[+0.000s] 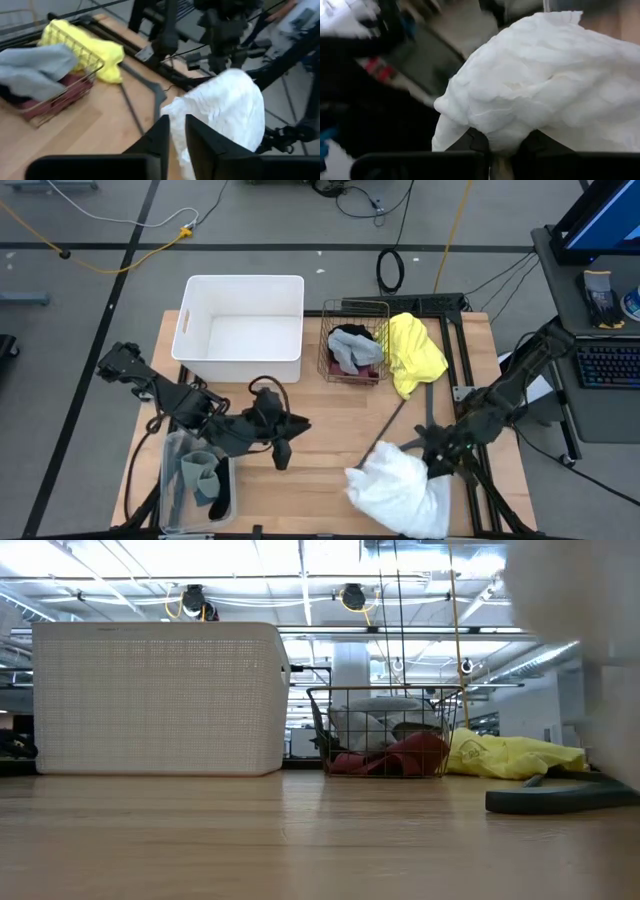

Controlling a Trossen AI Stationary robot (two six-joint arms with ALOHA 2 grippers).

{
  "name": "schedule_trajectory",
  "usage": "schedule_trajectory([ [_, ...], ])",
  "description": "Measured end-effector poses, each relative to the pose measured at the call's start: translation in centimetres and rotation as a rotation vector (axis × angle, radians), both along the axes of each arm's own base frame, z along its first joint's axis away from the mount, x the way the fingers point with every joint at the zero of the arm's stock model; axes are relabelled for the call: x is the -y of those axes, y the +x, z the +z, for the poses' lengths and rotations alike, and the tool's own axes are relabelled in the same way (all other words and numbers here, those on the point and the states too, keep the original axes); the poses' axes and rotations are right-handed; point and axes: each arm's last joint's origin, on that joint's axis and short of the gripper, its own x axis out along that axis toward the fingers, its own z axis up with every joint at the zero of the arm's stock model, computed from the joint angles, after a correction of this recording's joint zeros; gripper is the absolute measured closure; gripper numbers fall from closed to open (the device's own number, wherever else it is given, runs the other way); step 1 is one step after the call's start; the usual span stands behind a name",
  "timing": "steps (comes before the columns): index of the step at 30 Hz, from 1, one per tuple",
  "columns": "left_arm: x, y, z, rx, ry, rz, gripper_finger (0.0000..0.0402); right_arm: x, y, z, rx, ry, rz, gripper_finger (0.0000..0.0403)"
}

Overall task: Pick & Place Cloths
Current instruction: Put the white cloth into the white bin

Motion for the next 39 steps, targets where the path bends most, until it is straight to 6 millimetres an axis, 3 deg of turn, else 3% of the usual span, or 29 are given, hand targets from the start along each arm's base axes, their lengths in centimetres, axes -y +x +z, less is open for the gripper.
schedule_trajectory([
  [9,-0.8,1.6,2.1,0.186,0.004,-0.092,0.0216,1.1,0.1,6.6,0.353,-0.056,-0.163,0.0371],
  [19,-1.5,4.3,3.2,0.413,0.002,-0.203,0.0117,1.9,2.8,12.5,0.647,-0.293,-0.288,0.0371],
  [24,-1.5,6.1,2.6,0.484,-0.043,-0.232,0.0097,2.3,5.0,13.5,0.675,-0.385,-0.346,0.0371],
  [31,-1.0,8.7,1.6,0.634,-0.095,-0.316,0.0093,3.0,8.0,13.0,0.697,-0.391,-0.384,0.0371],
  [39,-1.4,10.4,-0.3,0.594,-0.158,-0.302,0.0093,2.8,10.1,12.3,0.722,-0.365,-0.374,0.0371],
])
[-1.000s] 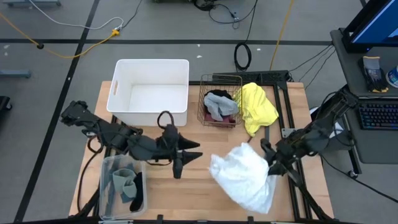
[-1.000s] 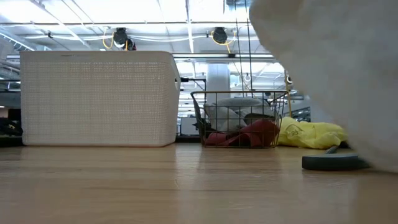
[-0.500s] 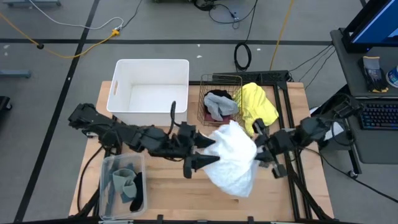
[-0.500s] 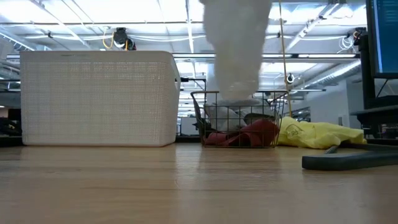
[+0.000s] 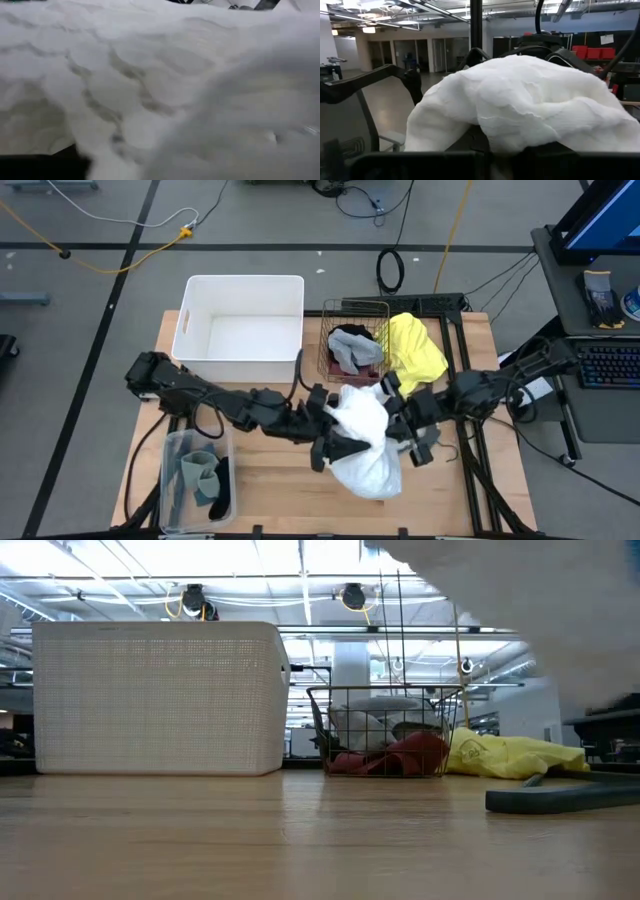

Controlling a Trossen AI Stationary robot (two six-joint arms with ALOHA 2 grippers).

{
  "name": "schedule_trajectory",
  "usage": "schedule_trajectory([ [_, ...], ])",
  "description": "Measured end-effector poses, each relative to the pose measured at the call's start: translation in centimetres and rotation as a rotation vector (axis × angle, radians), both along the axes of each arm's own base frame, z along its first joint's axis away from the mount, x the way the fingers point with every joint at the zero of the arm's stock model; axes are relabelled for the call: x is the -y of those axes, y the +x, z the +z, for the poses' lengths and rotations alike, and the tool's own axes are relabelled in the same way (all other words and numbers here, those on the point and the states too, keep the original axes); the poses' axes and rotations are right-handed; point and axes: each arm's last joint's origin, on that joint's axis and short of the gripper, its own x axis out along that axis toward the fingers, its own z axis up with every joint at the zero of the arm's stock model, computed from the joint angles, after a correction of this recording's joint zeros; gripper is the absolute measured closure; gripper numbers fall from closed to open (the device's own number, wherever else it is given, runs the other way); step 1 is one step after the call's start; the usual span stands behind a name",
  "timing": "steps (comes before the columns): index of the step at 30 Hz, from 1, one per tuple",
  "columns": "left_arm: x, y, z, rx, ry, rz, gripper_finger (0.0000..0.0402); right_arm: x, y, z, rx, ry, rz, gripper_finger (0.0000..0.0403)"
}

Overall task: Pick & Place Cloths
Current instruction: Put the white cloth into the white bin

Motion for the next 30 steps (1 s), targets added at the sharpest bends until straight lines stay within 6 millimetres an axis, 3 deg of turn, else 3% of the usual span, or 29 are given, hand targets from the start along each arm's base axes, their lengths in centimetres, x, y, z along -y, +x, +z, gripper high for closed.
schedule_trajectory([
  [3,-0.3,0.2,-0.1,-0.011,-0.016,-0.004,0.01,-0.1,0.4,-0.2,0.003,0.002,-0.005,0.0371],
  [6,-0.6,0.2,-0.2,-0.015,-0.001,0.003,0.0136,-0.1,0.4,-0.2,0.003,0.003,-0.01,0.0371],
  [11,-0.7,0.3,0.1,0.025,0.062,0.0,0.0257,0.0,0.1,0.1,0.021,0.004,-0.014,0.0367],
  [14,-0.7,0.3,0.1,0.032,0.101,0.009,0.0318,0.1,-0.1,0.4,0.031,0.007,-0.011,0.0329],
  [21,-1.3,-0.5,0.8,0.027,0.191,0.05,0.0318,0.1,-2.0,0.6,-0.035,-0.018,-0.002,0.0251],
  [30,-3.4,-4.0,5.3,0.113,0.236,0.208,0.0318,-0.1,-6.2,1.1,-0.106,-0.053,0.128,0.0233],
])
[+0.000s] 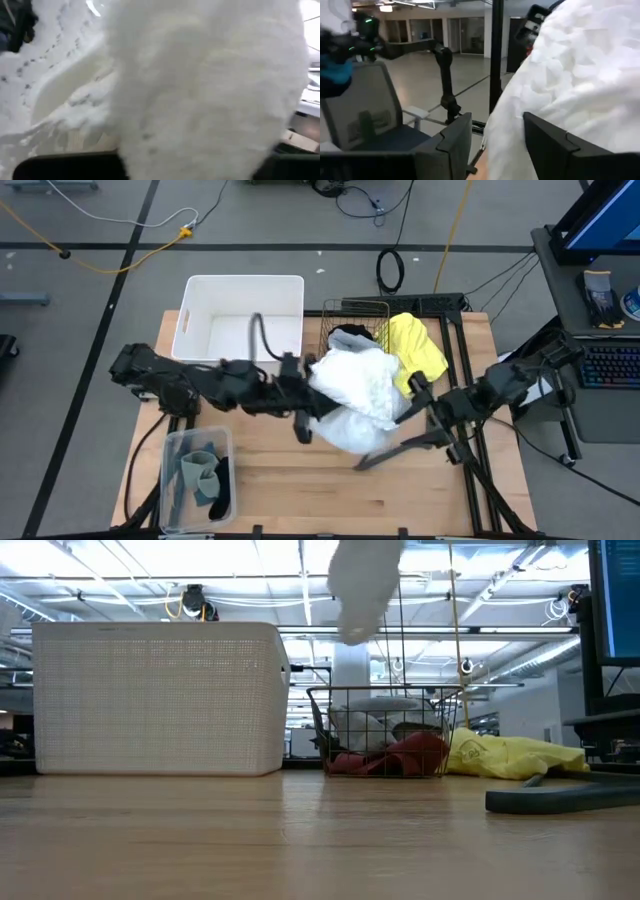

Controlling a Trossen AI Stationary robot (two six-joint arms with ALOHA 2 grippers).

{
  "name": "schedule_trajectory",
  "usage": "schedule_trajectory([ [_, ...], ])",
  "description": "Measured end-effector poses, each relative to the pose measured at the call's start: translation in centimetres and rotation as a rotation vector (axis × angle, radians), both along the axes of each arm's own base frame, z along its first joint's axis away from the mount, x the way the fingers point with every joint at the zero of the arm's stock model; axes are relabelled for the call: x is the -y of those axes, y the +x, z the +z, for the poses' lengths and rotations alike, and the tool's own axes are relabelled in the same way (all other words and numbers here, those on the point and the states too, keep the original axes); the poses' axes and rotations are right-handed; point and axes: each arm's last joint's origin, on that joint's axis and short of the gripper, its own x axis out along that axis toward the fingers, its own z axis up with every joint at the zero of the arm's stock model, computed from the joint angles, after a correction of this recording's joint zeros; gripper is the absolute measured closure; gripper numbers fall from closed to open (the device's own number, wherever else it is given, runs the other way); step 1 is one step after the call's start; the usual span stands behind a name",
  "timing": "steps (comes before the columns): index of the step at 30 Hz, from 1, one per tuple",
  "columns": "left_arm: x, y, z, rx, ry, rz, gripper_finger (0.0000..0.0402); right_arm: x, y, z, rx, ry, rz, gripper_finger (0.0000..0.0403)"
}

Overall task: Pick & Place Cloths
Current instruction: Put the white cloth into the white bin

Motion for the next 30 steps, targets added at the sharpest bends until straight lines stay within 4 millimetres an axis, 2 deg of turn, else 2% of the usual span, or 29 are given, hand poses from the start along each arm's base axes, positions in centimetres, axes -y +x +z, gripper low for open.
schedule_trajectory([
  [8,-3.1,-5.3,4.9,0.112,0.135,0.21,0.0318,0.4,-2.1,-0.2,-0.054,-0.052,0.028,0.0241],
  [16,-6.3,-9.8,7.6,0.084,0.288,0.518,0.0318,0.9,-2.9,-1.4,-0.171,-0.126,0.024,0.0244],
  [19,-7.4,-10.9,7.8,0.005,0.326,0.667,0.0318,1.1,-2.9,-1.7,-0.202,-0.141,-0.015,0.0247],
  [24,-9.6,-11.6,7.3,-0.188,0.392,0.907,0.0318,1.3,-2.9,-2.0,-0.217,-0.158,-0.081,0.0248],
  [30,-12.6,-11.2,4.6,-0.491,0.413,1.039,0.0318,1.5,-2.8,-2.2,-0.219,-0.162,-0.136,0.0248],
])
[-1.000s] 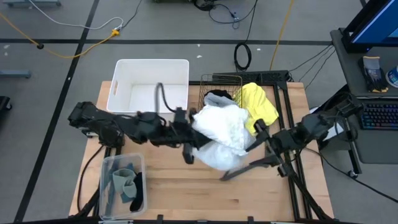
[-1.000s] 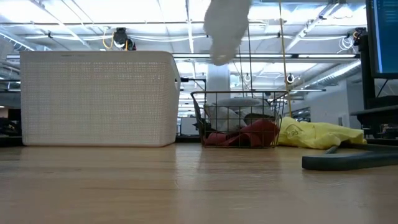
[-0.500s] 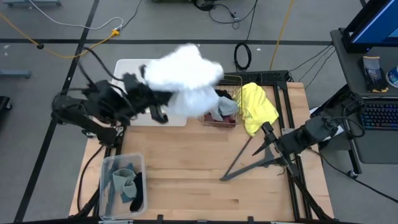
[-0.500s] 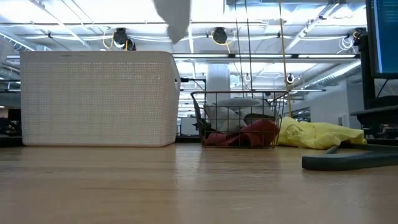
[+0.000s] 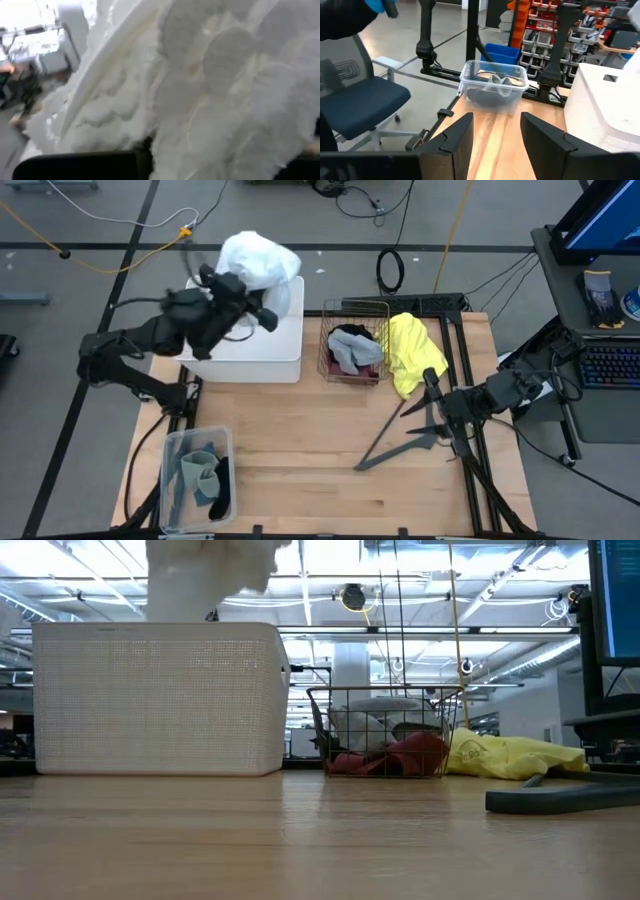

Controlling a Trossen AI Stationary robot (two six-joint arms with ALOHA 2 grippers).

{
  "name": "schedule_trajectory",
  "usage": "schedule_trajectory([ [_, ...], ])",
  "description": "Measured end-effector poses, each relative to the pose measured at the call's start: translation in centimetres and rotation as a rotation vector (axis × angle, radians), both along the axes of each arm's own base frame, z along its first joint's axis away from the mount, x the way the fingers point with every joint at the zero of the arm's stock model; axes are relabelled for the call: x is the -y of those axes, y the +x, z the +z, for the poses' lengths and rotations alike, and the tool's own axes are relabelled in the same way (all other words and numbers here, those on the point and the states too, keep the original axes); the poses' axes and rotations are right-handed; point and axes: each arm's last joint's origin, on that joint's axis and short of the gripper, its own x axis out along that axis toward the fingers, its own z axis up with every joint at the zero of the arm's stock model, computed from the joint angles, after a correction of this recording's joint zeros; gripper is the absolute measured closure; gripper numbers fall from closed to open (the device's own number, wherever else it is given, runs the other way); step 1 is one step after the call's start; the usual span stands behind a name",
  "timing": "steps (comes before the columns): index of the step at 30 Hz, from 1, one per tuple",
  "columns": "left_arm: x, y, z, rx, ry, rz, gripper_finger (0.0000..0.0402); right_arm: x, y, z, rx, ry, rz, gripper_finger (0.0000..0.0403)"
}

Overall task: Pick & Place Cloths
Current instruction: Put the white cloth into the white bin

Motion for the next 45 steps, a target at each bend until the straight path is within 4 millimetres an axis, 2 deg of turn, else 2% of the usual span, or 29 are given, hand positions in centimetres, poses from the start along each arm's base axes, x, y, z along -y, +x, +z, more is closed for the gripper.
schedule_trajectory([
  [8,-4.4,-0.7,-3.9,-0.139,-0.218,0.18,0.0318,0.1,-0.1,0.1,0.011,0.006,-0.006,0.0248],
  [17,-8.6,-1.1,-8.1,-0.306,-0.543,0.174,0.0318,0.3,-0.1,0.2,0.023,0.001,-0.057,0.0248],
  [27,-12.9,1.9,-14.0,-0.538,-0.82,0.125,0.0318,0.3,-0.1,0.2,0.019,0.002,-0.059,0.0248],
  [33,-14.3,3.2,-17.5,-0.661,-0.968,0.141,0.0318,0.3,-0.1,0.2,0.013,0.024,-0.064,0.0248],
  [40,-14.9,2.9,-19.7,-0.725,-1.134,0.246,0.0317,0.3,-0.1,0.2,0.013,0.024,-0.064,0.0248],
  [45,-15.2,2.4,-19.6,-0.682,-1.171,0.299,0.0249,0.3,-0.1,0.2,0.013,0.024,-0.063,0.0248],
])
